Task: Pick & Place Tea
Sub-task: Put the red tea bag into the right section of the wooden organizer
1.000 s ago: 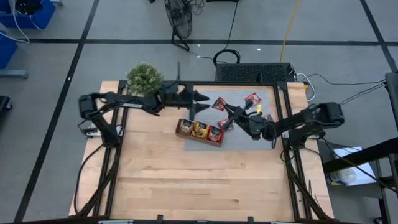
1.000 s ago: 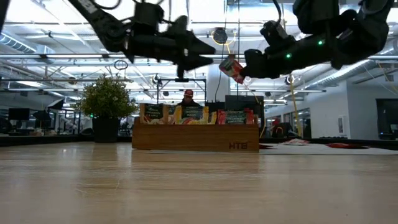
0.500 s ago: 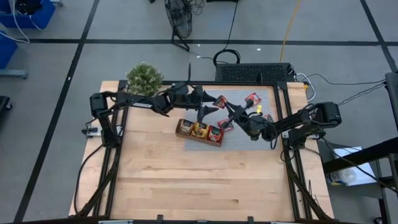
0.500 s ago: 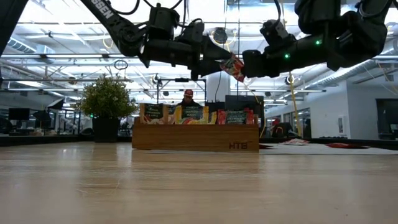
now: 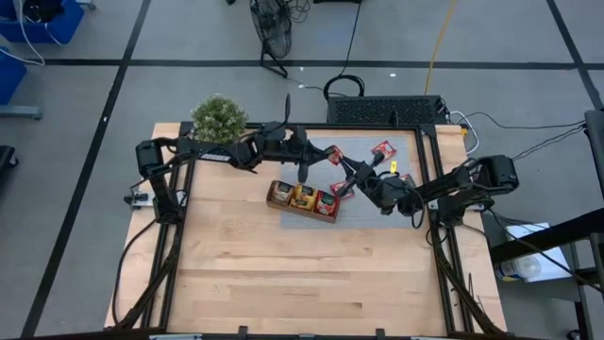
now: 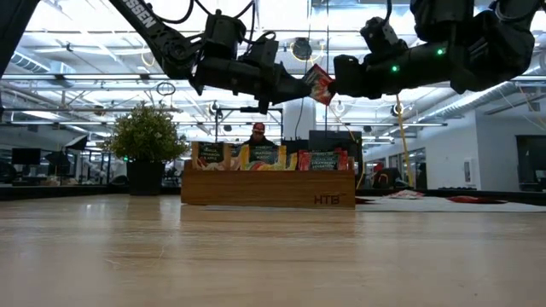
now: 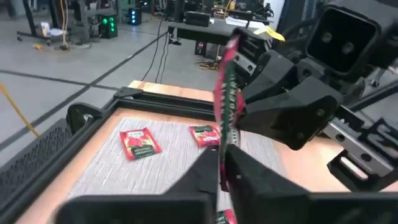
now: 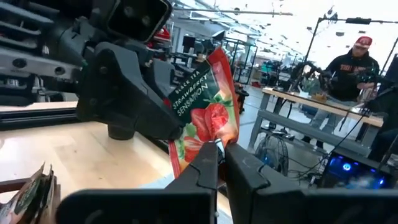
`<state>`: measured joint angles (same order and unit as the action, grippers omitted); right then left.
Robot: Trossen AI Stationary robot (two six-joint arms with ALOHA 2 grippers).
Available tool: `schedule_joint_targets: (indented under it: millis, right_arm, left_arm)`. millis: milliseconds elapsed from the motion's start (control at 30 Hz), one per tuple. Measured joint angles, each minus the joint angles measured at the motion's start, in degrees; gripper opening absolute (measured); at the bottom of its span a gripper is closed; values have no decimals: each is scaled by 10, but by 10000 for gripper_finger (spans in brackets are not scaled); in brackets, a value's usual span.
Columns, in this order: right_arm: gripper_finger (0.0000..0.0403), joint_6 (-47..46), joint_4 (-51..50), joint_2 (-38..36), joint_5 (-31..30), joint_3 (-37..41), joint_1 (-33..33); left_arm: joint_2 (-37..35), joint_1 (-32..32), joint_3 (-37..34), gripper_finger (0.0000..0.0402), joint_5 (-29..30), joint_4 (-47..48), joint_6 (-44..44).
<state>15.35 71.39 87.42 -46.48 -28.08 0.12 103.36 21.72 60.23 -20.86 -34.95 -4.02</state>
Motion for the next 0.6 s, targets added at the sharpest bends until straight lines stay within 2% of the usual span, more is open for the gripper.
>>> schedule_joint_targets:
  millis: [67,200,433,600]
  right_arm:
    - [4,-10,-5,0,0,0,0]
    - [13,-31,-29,0,0,0,0]
    - [57,-109,-100,0,0,0,1]
    - [76,-121,-107,0,0,0,1]
  left_arm:
    - [0,-2,0,9,0,1,20]
    - [-4,-3,0,5,0,19,74]
    - [-78,6,14,3,59,196,193]
    - [-115,-21,13,2,-8,332,297]
